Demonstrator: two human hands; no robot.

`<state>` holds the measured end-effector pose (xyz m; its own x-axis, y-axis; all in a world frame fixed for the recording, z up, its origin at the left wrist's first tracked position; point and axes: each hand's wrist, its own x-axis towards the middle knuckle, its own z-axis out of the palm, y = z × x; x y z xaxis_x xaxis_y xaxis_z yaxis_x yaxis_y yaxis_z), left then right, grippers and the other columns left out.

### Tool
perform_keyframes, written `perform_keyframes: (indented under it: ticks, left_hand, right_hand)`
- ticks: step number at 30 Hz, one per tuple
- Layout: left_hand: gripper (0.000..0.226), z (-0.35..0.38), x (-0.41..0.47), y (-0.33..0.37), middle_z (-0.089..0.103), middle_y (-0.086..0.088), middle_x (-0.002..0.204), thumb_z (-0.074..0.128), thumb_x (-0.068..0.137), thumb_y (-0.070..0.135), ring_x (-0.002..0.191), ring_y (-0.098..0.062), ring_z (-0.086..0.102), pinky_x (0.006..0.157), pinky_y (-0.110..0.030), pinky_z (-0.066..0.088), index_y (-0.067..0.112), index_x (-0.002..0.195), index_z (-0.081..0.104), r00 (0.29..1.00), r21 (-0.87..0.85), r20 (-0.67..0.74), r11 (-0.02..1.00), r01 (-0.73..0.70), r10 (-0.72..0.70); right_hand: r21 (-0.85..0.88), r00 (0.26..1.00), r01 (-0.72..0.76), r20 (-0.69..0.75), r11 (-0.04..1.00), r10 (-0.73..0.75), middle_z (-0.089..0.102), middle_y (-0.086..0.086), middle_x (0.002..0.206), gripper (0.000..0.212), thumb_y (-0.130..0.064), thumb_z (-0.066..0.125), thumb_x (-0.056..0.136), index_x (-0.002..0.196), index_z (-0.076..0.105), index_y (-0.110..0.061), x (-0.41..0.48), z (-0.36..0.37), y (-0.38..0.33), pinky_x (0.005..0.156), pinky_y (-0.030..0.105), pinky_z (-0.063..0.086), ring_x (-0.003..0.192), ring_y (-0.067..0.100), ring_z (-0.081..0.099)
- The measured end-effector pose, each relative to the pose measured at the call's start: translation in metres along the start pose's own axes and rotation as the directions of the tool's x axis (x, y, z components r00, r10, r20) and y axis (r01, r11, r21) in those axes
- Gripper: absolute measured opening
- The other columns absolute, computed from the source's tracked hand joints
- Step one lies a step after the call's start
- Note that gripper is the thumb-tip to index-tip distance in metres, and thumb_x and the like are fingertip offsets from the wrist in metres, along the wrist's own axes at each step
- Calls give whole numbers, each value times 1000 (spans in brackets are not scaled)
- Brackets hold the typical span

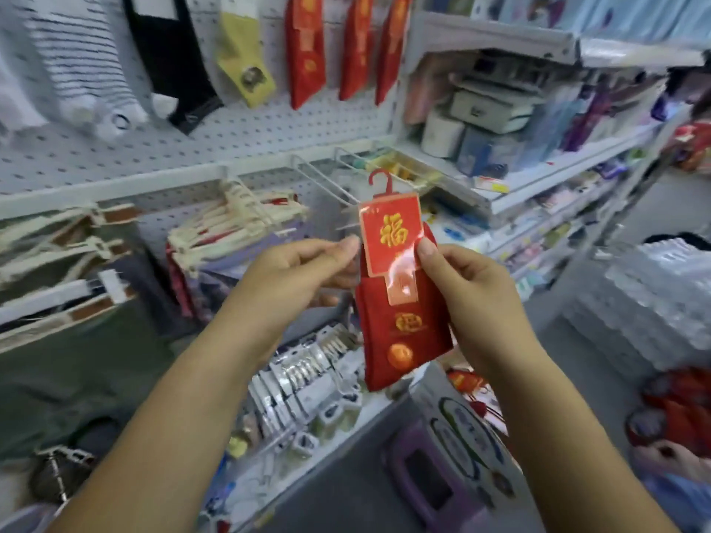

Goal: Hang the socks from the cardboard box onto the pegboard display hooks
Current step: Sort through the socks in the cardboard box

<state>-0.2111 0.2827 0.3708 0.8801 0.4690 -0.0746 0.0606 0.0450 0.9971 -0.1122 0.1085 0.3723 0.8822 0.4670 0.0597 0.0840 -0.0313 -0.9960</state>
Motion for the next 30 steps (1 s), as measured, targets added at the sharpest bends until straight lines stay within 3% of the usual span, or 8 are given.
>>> perform_keyframes:
  ticks: [2, 5, 9, 14, 19, 24, 27, 30]
  left_hand:
    - [27, 23, 7, 1, 80, -5, 95, 71, 87, 38, 89, -21, 76, 77, -31, 59, 15, 98, 79, 999, 32, 38, 999, -29, 28]
    - [19, 46, 24, 6, 79, -6, 84, 76, 82, 29, 75, -18, 75, 73, -33, 63, 12, 91, 78, 997, 1, -16, 997, -75, 75]
    - [16, 51, 55, 14, 79, -12, 86, 75, 88, 15, 74, -20, 75, 73, -32, 63, 2, 98, 76, 993, -21, -69, 995, -94, 92]
    - [17, 33, 98, 36, 79, -16, 89, 76, 87, 15, 76, -22, 75, 69, -29, 61, 1, 97, 75, 985, -23, -96, 989, -147, 144]
    - [19, 18, 144, 68, 79, -12, 88, 76, 87, 22, 83, -25, 77, 76, -36, 63, 5, 96, 76, 982, 68, -66, 983, -170, 174]
    - [21, 3, 172, 75, 78, -5, 80, 69, 94, 27, 72, -15, 73, 65, -23, 60, 8, 93, 77, 991, 181, -35, 976, -123, 131]
    - [18, -8, 186, 74, 78, -4, 85, 71, 93, 30, 81, -18, 75, 74, -28, 62, 13, 93, 77, 967, 246, -155, 956, -162, 204]
    - [12, -18, 210, 87, 78, 6, 91, 73, 91, 36, 87, -7, 72, 81, -24, 58, 26, 97, 76, 868, 412, -315, 879, -239, 383]
  right_hand:
    - [62, 998, -57, 18, 996, 56, 78, 13, 94, 30, -35, 64, 97, 101, 74, -7, 9, -18, -1, 71, 32, 60, 82, 24, 74]
    - [155, 993, -107, 75, 982, 96, 78, 12, 95, 24, -33, 64, 97, 101, 71, -10, 28, -35, -2, 74, 35, 60, 83, 25, 74]
    - [207, 983, -126, 158, 970, 94, 77, 13, 98, 28, -30, 65, 96, 113, 68, -8, 57, -41, -6, 78, 36, 59, 85, 23, 74]
    - [240, 977, -72, 211, 968, 20, 77, 16, 101, 34, -16, 70, 91, 122, 62, -6, 108, -25, -17, 76, 37, 63, 89, 27, 76]
    - [284, 979, 9, 194, 959, -67, 78, 14, 106, 51, -19, 73, 86, 133, 56, -17, 159, -11, -28, 83, 42, 61, 97, 31, 76]
    - [274, 988, 38, 134, 961, -77, 79, 11, 103, 46, -14, 69, 93, 135, 55, -26, 200, -3, -22, 80, 41, 62, 94, 28, 77]
    - [231, 992, 44, 106, 972, -70, 79, 4, 106, 44, -15, 71, 93, 134, 58, -27, 232, -1, -16, 85, 46, 60, 95, 25, 77]
    - [214, 988, 59, 129, 975, -89, 78, 0, 108, 42, -16, 70, 95, 133, 57, -29, 268, 2, -23, 80, 40, 61, 93, 21, 77]
